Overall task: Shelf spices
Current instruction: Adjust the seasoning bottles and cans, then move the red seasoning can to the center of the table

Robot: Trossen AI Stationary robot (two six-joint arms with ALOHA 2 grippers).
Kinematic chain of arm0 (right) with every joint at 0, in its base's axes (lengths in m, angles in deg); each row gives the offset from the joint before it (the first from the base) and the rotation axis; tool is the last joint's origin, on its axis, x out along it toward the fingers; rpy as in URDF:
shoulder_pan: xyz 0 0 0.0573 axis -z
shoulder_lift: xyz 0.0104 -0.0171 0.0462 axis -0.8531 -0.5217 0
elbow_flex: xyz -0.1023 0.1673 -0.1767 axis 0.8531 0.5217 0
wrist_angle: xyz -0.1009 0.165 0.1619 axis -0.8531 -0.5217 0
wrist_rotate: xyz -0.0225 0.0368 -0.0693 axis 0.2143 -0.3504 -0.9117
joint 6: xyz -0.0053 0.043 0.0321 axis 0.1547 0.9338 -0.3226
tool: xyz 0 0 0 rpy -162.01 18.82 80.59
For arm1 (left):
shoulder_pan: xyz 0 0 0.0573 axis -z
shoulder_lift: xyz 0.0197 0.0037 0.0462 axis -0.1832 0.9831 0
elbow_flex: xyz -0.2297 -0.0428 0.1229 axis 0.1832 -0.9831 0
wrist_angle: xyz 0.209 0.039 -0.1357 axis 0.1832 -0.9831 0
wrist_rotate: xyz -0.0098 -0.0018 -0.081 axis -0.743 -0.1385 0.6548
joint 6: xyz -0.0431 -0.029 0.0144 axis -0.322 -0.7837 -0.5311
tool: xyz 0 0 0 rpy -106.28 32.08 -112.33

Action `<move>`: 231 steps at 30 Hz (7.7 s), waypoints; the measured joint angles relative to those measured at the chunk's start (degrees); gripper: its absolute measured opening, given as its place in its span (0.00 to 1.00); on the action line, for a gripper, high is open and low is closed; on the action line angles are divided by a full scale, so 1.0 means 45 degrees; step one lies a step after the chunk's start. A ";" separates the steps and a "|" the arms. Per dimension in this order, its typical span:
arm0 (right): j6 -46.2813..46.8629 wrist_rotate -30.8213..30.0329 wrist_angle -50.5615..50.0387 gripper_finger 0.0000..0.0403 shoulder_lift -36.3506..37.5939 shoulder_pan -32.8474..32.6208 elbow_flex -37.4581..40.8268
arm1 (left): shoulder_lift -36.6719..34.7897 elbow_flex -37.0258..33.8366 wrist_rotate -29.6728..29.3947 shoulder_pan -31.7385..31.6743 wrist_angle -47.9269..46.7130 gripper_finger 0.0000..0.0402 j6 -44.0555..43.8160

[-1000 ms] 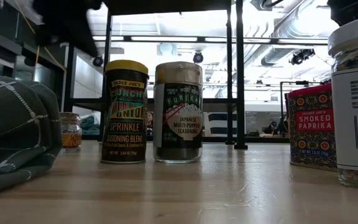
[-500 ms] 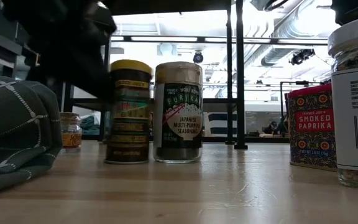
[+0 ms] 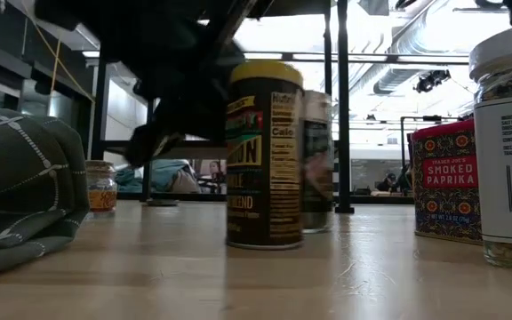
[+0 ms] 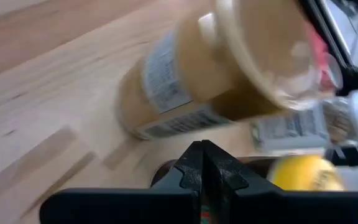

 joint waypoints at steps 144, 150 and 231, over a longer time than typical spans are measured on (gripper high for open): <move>-0.9943 0.3545 0.0405 0.16 -0.1088 0.3318 -0.2390 | -0.6902 -0.7441 0.1266 -0.0322 0.3227 0.00 0.0852; -1.2895 0.3773 0.0074 0.48 -0.1093 0.3833 -0.2390 | -0.6902 -0.7441 0.1743 -0.0322 0.3205 0.00 0.0274; -2.2670 0.2717 0.3162 0.52 -0.7607 0.9178 -0.7957 | -1.3285 -0.7417 0.0740 -0.0292 1.2293 0.00 0.8231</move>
